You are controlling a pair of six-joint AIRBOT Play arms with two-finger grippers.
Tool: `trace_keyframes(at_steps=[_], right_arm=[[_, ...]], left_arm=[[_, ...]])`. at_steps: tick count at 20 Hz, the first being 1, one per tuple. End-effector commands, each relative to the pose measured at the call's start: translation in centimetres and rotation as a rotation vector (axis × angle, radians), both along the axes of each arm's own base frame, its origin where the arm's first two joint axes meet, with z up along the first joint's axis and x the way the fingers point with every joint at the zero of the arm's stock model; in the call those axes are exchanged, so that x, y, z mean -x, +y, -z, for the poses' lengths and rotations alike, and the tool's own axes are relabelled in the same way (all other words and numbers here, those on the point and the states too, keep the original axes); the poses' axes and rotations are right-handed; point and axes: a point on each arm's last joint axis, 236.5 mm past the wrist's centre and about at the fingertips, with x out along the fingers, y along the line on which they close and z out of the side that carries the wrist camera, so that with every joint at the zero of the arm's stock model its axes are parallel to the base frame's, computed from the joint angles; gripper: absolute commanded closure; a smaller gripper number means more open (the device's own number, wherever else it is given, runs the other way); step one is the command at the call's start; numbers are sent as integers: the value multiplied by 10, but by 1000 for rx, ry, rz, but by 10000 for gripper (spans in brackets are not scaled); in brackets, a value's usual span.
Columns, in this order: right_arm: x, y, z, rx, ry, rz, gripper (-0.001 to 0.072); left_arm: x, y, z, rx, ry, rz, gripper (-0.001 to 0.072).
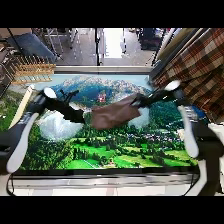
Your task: Fold the clothes and pants, and hang the long-sleeved shirts on hangers.
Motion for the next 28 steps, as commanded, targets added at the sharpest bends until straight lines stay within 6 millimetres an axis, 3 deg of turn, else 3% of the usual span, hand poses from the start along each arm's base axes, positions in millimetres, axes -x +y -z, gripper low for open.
trace_keyframes(at_steps=[1,2,4,7,9,11,14,18,20,24,26,27,28], right_arm=[[5,-100,-133,119,-184,307,697],[14,-136,-168,118,-241,416,697],[46,-213,-218,135,-313,628,697],[113,-316,-264,197,-384,917,698],[166,-376,-271,255,-375,1094,698],[226,-414,-246,300,-246,1198,697],[306,-431,-189,363,40,1219,697],[408,-464,-124,523,392,1404,698],[432,-457,-85,511,510,1333,697],[473,-421,2,434,788,1154,696],[494,-412,33,440,902,1122,693],[500,-411,42,450,928,1113,609],[502,-413,45,458,936,1112,398]], left_arm=[[66,5,-83,37,-5,166,700],[78,7,-101,37,-29,186,700],[88,8,-131,40,-119,185,700],[101,10,-158,39,-213,207,700],[105,10,-165,40,-240,217,700],[105,11,-165,41,-255,235,700],[100,10,-160,45,-270,267,700],[90,8,-147,48,-247,257,700],[84,7,-140,49,-233,251,700],[76,6,-126,50,-201,240,700],[75,6,-125,50,-199,238,700],[74,5,-125,51,-202,236,700],[74,5,-125,51,-202,236,700]])
